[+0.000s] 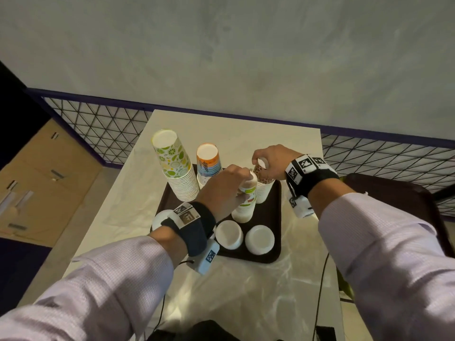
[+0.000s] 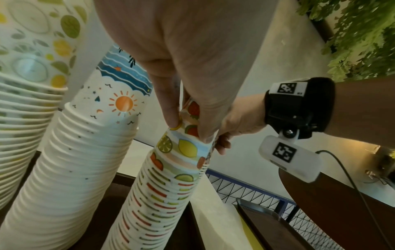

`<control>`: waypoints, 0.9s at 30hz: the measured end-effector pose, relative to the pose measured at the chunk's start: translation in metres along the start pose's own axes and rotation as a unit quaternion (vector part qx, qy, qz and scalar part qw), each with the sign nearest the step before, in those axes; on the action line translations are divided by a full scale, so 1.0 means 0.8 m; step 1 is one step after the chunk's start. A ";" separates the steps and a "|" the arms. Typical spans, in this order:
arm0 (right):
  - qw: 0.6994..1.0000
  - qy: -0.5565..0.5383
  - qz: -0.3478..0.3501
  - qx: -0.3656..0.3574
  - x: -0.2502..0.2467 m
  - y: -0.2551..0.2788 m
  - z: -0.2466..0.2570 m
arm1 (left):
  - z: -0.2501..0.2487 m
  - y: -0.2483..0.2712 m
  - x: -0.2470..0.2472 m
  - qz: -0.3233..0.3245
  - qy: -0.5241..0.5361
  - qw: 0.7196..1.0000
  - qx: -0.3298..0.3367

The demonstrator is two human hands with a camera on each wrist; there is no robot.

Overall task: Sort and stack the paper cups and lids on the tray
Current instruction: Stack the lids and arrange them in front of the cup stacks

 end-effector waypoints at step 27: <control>0.983 -0.026 -0.164 0.080 0.060 0.056 -0.010 | 0.007 -0.013 -0.066 -0.181 -0.060 0.981 -0.023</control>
Point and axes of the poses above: each hand's wrist, its own y-axis away from the middle knuckle, its own x-axis out of the palm, z = x × y, the point moved 4 cm from there along -y, towards the middle knuckle, and after that the axes turned 12 degrees about -y, right-handed, at the moved point
